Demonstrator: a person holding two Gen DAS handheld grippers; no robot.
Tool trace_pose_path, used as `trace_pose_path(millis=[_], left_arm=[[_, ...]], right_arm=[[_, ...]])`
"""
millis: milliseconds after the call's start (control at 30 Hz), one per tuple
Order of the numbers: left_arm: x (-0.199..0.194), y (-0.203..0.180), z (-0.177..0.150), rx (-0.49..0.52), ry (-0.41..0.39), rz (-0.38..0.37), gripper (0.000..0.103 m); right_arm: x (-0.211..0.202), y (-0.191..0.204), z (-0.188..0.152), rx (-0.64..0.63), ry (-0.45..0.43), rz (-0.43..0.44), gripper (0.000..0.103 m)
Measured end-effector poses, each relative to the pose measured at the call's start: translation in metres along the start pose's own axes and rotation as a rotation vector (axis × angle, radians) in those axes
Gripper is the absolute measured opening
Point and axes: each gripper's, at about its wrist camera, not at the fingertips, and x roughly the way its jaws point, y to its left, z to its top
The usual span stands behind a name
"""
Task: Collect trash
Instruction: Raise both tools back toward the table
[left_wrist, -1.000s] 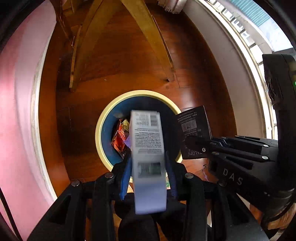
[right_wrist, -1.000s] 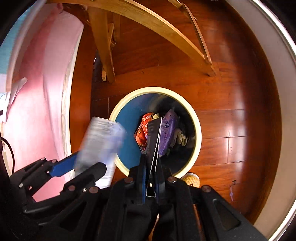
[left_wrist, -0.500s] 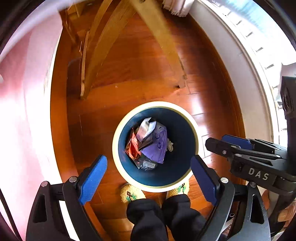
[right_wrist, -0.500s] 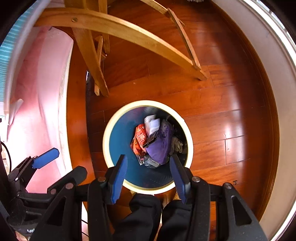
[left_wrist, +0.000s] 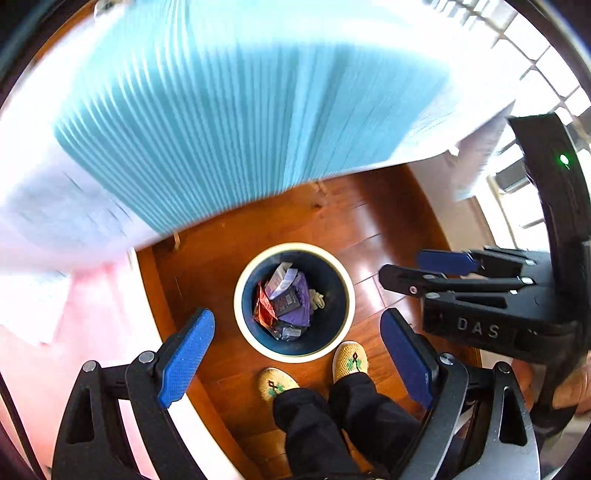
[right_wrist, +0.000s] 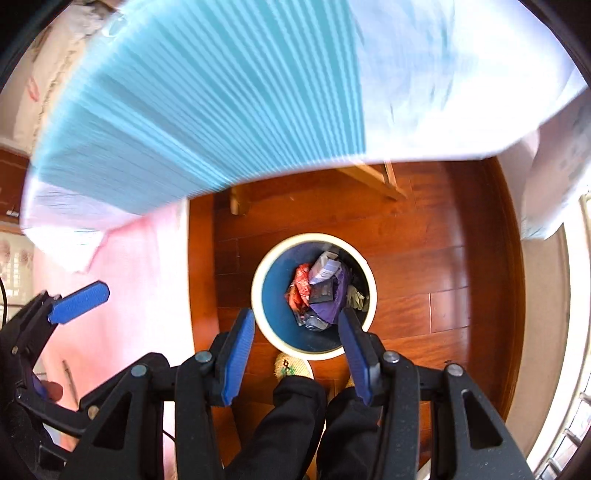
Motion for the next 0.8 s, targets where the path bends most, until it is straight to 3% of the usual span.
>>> trace_pose_path(millis=[267, 533, 800], left_arm=[[-0.120, -0.012, 0.026, 0.049, -0.093, 0.036, 0.090], [-0.247, -0.022, 0.062, 0.127, -0.236, 0.116, 0.090], [-0.318, -0.018, 0.090, 0.141, -0.325, 0.233, 0.090]], right_arm=[[-0.117, 0.042, 0.014, -0.093, -0.088, 0.051, 0.048], [-0.236, 0.069, 0.045, -0.190, -0.240, 0.078, 0.048], [-0.315, 0.096, 0.083, -0.280, -0.382, 0.118, 0.048]])
